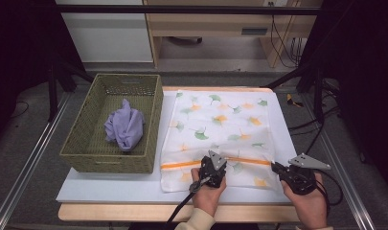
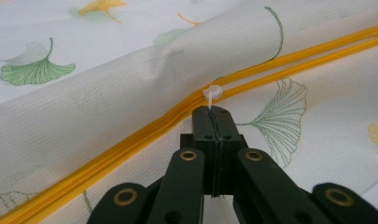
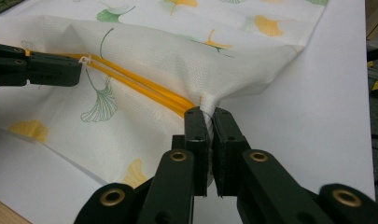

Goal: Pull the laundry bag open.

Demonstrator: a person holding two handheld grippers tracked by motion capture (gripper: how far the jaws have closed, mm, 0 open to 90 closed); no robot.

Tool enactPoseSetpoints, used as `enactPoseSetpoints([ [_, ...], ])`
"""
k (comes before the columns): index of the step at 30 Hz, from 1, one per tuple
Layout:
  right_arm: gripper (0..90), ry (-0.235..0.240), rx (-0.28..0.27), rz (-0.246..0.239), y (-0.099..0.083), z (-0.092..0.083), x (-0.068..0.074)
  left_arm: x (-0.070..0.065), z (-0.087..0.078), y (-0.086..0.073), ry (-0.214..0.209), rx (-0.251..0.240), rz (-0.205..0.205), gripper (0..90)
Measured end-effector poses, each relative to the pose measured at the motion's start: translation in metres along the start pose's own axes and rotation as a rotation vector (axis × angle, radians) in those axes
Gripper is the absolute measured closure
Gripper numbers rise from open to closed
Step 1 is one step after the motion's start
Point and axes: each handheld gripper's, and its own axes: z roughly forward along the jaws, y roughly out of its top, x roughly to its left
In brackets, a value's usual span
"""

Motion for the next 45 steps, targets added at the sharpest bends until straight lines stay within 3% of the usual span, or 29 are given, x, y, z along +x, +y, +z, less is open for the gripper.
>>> enactPoseSetpoints([
  [12, 86.2, -0.002, 0.002, 0.001, -0.001, -0.001, -0.001, 0.008, -0.006, -0.003, 0.019, -0.004, -0.019, 89.9],
  [22, 86.2, -0.008, 0.005, 0.001, -0.001, -0.001, -0.004, 0.023, -0.014, -0.011, 0.035, -0.001, -0.05, 89.9],
  [45, 86.2, -0.009, 0.002, 0.003, 0.0, -0.002, -0.004, 0.037, -0.027, -0.017, 0.063, 0.011, -0.047, 89.9],
])
